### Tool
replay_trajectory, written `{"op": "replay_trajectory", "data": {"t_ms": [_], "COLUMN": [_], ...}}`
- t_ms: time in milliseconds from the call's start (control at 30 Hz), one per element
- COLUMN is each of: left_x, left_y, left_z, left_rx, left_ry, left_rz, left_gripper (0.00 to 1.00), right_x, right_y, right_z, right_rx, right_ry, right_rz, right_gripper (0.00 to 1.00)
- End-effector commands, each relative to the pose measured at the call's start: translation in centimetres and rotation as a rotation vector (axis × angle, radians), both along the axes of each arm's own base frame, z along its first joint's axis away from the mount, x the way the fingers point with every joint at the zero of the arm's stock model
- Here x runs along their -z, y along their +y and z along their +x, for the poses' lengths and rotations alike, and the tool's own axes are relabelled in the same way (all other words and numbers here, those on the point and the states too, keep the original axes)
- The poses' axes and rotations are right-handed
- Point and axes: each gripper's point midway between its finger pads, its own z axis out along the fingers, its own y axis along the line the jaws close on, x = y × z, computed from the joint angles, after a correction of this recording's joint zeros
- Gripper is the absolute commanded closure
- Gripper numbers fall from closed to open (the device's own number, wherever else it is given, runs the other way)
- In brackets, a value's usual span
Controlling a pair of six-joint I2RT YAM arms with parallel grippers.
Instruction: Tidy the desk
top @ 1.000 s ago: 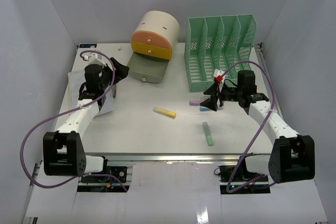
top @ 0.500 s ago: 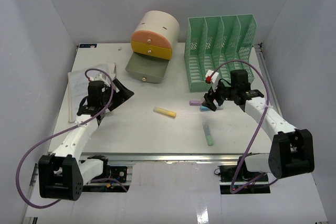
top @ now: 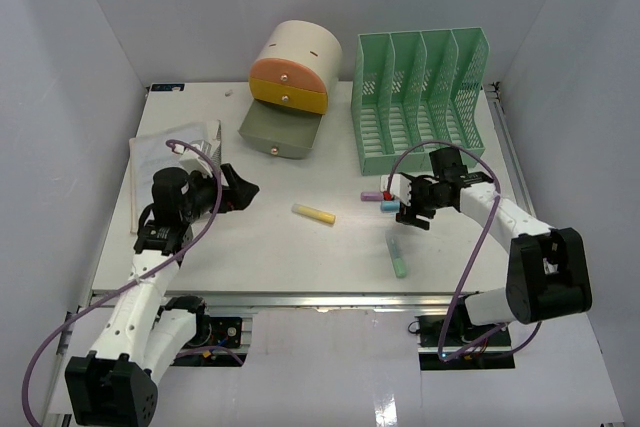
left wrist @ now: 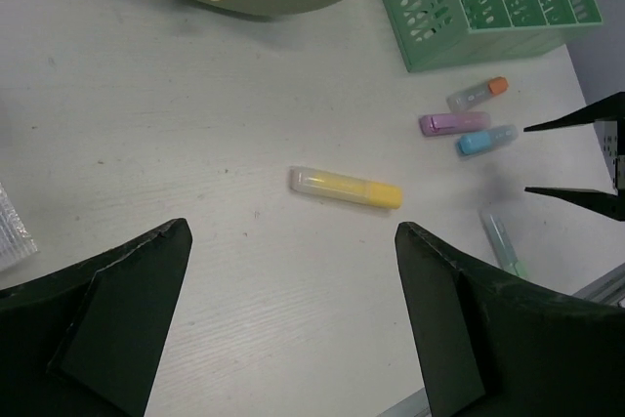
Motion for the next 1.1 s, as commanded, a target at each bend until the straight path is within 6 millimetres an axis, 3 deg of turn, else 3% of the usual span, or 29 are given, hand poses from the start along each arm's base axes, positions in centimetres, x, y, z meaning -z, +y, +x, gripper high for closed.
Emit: {"op": "replay_trajectory", "data": {"t_ms": [0, 267, 500, 800, 900, 1067], "left_x": [-0.4, -1.8, -2.2, -2.4, -2.5, -2.5], "left_y": [0.5, 1.1, 1.2, 1.2, 1.2, 1.2], "left_z": [-0.8, -1.1, -1.2, -1.2, -1.3, -1.3], "left_rx": [0.006, -0.027, -0.028, -0.031, -0.029, -0.03], "left_ry": [-0.048, -0.103, -0.118, -0.126, -0.129, -0.131], "left_rz": [0.057, 0.068, 0.067, 0.065, 0.063, 0.062], "left_gripper": [0.03, 0.02, 0.02, 0.02, 0.02, 0.02], "right_x": [2.3, 3.3, 4.1, 0.0, 0.0, 1.2], "right_y": [-2.0, -3.0, -2.8, -0.4, -0.4, -0.7], "right_z": [0.4, 2.8, 2.8, 1.1, 1.0, 2.4], "right_rx": [-0.08, -0.048, -0.057, -0.242, -0.29, -0.286], "right_ry": [0.009, 0.034, 0.069, -0.015, -0.021, 0.013], "right_rz": [-0.093, -0.105, -0.098, 0.032, 0.025, -0.008], "right_gripper": [0.25, 0.28, 0.32, 0.28, 0.24, 0.24]}}
